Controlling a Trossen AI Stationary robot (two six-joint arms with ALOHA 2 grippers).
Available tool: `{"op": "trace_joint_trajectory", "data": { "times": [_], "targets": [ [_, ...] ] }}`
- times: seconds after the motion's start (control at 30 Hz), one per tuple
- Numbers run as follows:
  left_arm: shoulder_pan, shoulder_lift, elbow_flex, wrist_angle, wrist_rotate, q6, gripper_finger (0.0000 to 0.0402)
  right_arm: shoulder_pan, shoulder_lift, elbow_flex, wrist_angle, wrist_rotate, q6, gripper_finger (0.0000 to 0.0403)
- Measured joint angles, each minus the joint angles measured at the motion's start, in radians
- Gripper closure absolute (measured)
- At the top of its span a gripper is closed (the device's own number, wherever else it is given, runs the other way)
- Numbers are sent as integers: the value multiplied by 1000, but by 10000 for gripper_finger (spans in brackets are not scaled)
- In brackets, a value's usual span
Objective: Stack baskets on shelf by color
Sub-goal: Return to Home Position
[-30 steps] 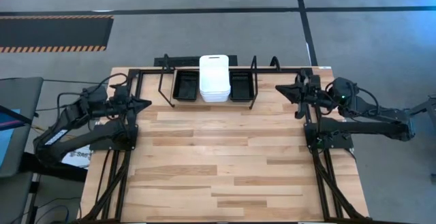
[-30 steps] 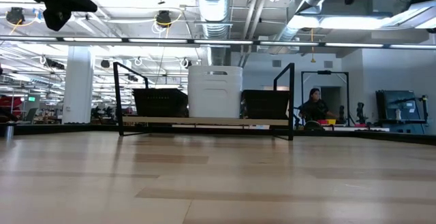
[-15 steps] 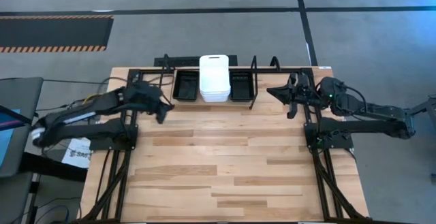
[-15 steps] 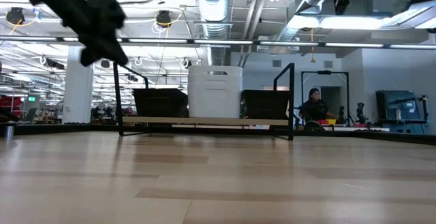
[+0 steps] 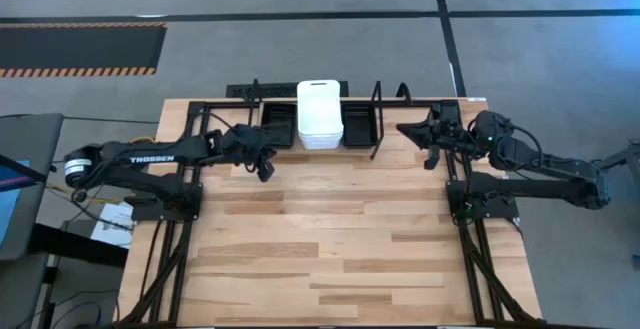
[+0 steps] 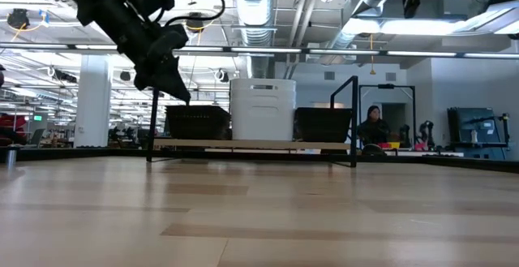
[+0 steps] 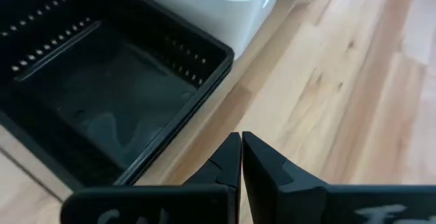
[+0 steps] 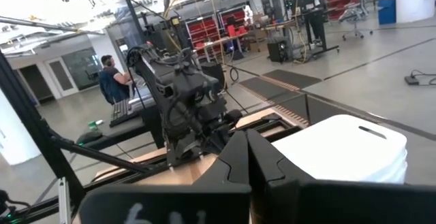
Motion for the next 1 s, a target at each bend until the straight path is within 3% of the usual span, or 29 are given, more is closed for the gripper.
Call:
{"op": "trace_joint_trajectory", "data": {
  "times": [0.2, 0.63, 0.83, 1.0],
  "targets": [
    [-18, 1, 85, -1, -78, 71, 402, -1, -8, 0, -9, 0, 2, 401],
    [-28, -14, 334, -211, -57, 207, 401, -1, -8, 0, -30, -37, -7, 401],
    [-27, -116, 318, -306, 25, 185, 401, -1, -50, 0, -40, -122, -81, 402],
    [-28, -293, 220, -276, 28, 116, 401, -1, -160, -5, -136, -130, -121, 402]
  ]
}}
